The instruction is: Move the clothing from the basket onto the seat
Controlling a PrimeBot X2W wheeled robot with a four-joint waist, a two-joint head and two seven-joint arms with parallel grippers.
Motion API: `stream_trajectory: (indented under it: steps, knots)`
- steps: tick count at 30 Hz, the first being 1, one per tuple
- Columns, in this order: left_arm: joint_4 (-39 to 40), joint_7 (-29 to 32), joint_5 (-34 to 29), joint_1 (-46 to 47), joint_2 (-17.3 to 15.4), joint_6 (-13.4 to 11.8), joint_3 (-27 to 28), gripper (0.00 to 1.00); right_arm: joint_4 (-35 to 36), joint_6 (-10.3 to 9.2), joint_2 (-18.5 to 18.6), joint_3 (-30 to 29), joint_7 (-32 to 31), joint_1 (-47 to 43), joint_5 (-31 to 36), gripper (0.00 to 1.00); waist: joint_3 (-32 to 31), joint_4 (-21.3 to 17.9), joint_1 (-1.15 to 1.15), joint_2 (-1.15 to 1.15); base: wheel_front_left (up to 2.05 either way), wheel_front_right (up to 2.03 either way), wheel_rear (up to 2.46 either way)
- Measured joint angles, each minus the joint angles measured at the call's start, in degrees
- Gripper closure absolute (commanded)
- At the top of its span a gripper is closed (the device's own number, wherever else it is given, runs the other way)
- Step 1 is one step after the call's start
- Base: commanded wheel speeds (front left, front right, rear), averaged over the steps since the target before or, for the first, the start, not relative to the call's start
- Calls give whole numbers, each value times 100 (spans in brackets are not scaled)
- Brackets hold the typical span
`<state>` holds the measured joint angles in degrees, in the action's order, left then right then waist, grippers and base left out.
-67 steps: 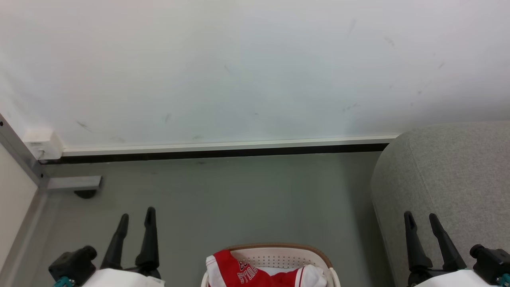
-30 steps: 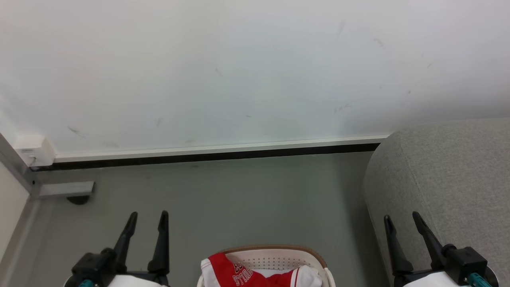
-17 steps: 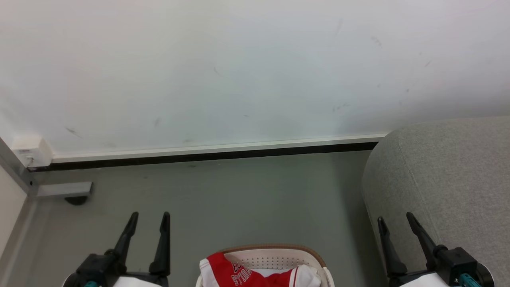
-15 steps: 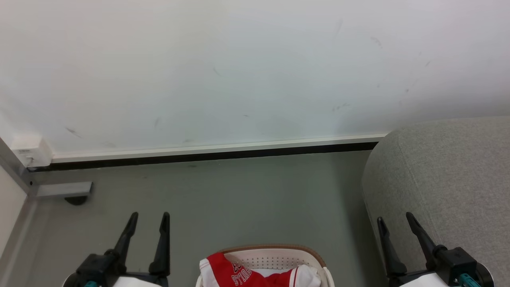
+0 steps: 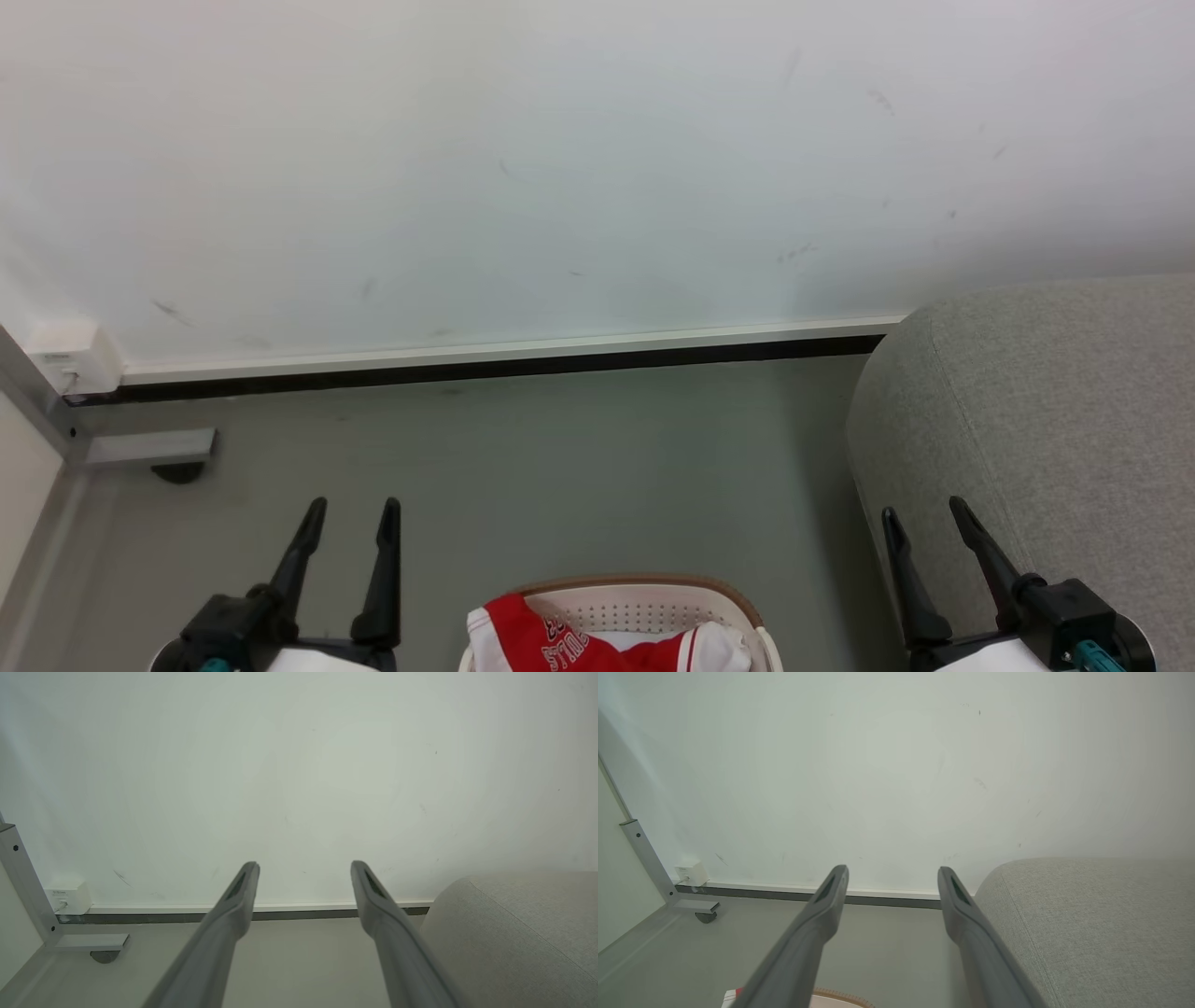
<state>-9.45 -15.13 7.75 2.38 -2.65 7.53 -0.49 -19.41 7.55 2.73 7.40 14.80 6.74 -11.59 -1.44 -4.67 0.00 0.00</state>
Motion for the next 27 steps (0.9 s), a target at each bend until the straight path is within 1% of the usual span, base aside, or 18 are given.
stream_trajectory:
  steps: [11,13,20,23,27]
  knots:
    - [-20,0,51,0,-1,0,-30,0,-1,0,-1,29,0,10,-42,0,54,-83,0,0,0,0,0]
    - [-21,-1,64,9,-5,0,-75,0,24,0,-1,45,7,29,-214,0,102,-126,0,0,0,0,0]
    - [-157,-1,26,184,-3,1,-334,0,135,0,-4,33,9,134,-276,0,333,-370,0,0,0,0,0]
    - [-260,-1,16,367,-83,1,-435,0,254,0,-3,-32,9,219,-296,0,519,-487,0,0,0,0,0]
    - [-569,-1,41,604,-283,1,-751,0,361,0,-5,-51,14,312,-313,0,814,-664,0,0,0,0,0]
